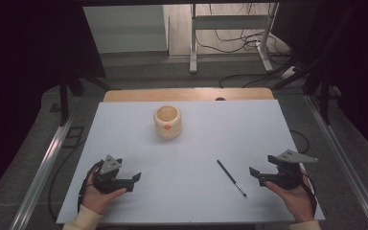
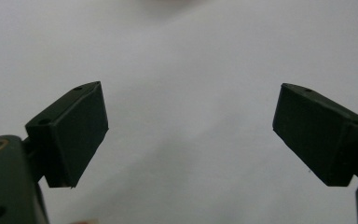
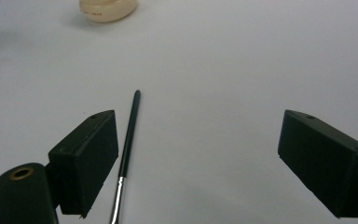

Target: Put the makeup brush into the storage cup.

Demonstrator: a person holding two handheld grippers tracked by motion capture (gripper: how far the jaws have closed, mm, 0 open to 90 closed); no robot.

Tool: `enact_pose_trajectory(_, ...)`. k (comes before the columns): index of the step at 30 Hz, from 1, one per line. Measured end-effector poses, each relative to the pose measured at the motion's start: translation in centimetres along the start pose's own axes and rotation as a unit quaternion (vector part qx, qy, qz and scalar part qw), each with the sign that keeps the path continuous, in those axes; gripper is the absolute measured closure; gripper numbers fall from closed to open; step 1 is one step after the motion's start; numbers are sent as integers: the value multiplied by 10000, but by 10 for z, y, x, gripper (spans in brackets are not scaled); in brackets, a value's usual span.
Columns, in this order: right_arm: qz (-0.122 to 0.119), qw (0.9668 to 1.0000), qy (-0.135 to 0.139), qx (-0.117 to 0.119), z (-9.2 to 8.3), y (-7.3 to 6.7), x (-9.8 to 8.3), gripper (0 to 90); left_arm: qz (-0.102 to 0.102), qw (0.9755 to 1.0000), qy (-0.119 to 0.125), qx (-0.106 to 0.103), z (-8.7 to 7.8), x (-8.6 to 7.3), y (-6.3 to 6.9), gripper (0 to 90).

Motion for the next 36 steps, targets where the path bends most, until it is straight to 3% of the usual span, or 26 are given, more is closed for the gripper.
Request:
enact_pose_trajectory(16, -176, 9991, -278, 265, 7, -27, 11, 135, 23, 10000, 2, 16, -3, -2, 1, 108)
enact_pose_trajectory(36, -298, 9963, -773, 228, 20, -48, 14, 147, 37, 10000, -5, 10, -3, -2, 1, 108)
Point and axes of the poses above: each handheld gripper's, and its own axes: z roughly forward along the jaws, x roughly out of its top, y roughly to its right, the point moved 1 cm from there along z, roughly forward along the jaws, and after that the axes turned 11 degrees about z, right-handed, at the moved point
